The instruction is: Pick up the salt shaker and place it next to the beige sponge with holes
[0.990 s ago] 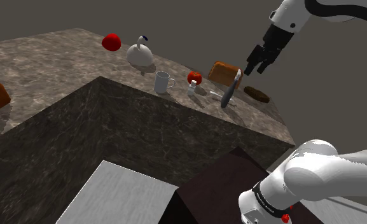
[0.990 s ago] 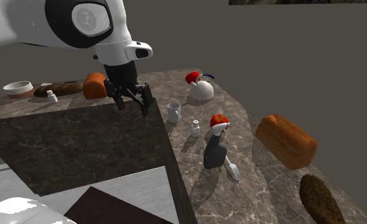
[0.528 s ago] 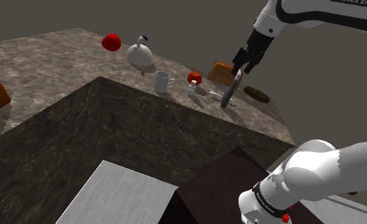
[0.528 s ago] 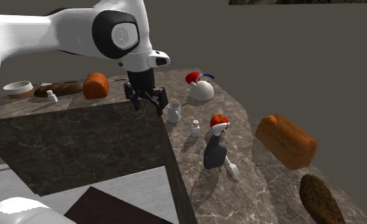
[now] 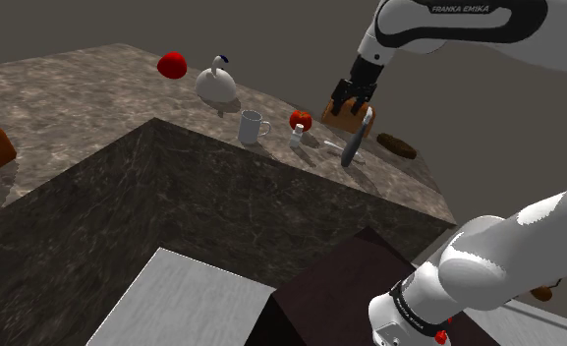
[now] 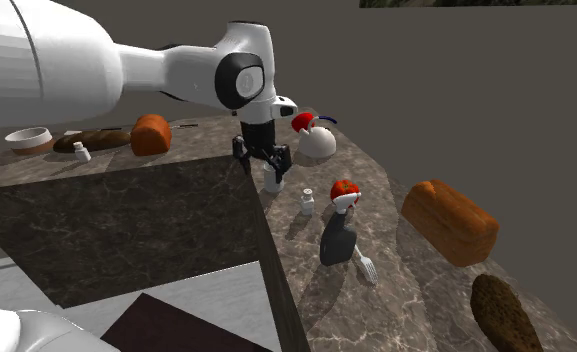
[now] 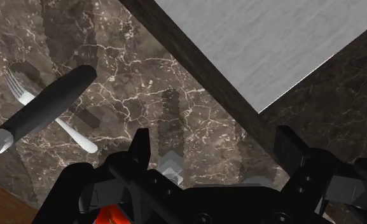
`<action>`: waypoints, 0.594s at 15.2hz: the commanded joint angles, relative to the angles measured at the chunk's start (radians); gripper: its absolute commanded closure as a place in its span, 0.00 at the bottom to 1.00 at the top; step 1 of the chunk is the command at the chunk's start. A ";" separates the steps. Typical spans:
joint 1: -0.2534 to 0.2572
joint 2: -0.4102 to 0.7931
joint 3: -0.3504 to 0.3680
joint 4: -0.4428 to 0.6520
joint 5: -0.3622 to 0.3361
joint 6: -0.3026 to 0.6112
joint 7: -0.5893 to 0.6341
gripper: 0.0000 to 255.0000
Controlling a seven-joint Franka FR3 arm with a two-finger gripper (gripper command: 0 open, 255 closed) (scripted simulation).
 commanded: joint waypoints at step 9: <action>-0.016 0.383 -0.046 0.240 0.082 0.112 -0.075 0.00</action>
